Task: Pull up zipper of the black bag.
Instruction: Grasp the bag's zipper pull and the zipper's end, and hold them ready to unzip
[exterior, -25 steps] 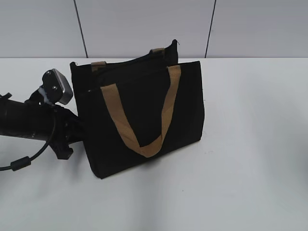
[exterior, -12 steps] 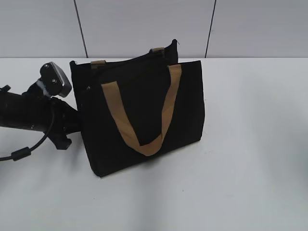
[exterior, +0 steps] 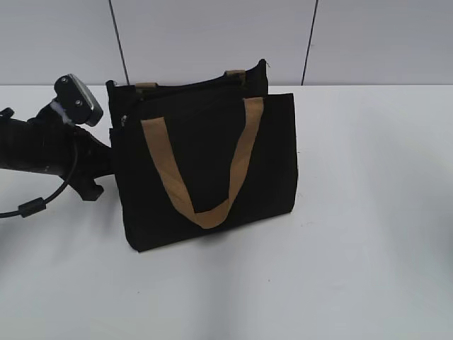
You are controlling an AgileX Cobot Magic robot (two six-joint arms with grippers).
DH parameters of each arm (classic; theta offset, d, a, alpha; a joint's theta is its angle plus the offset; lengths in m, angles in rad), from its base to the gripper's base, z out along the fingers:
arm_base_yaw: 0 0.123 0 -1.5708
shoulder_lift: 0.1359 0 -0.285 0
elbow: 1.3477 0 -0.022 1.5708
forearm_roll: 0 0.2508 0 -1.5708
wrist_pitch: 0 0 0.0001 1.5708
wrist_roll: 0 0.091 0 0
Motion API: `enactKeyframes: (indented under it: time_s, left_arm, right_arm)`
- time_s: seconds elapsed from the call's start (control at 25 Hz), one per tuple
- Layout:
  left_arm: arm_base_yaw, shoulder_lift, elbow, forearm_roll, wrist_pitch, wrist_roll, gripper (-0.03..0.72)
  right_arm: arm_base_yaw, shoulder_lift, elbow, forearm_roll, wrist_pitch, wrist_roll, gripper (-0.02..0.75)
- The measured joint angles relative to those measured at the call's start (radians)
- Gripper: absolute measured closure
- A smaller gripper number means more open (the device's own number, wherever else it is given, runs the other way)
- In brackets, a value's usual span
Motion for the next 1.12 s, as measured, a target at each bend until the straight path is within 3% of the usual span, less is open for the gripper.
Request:
enactKeyframes:
  time_s: [0.16, 0.28, 0.4, 0.64, 1.12]
  left_arm:
    - [0.0, -0.04, 0.0, 0.001, -0.002, -0.014, 0.611]
    - [-0.001, -0.106, 0.0, 0.002, -0.049, -0.097, 0.611]
    - [-0.001, -0.171, 0.001, 0.084, -0.068, -0.164, 0.611]
    - [-0.002, -0.311, 0.01, 0.234, 0.024, -0.186, 0.611]
    - [-0.004, -0.469, 0.01, 0.241, 0.022, -0.197, 0.611]
  right_arm:
    - [0.0, 0.0, 0.0, 0.001, 0.0, 0.0, 0.275]
    - [0.0, 0.0, 0.0, 0.002, 0.0, -0.01, 0.275]
    - [0.0, 0.0, 0.0, 0.004, 0.0, -0.014, 0.275]
    - [0.008, 0.0, 0.0, 0.086, -0.005, -0.092, 0.275]
    - [0.205, 0.045, -0.156, 0.137, -0.027, -0.152, 0.337]
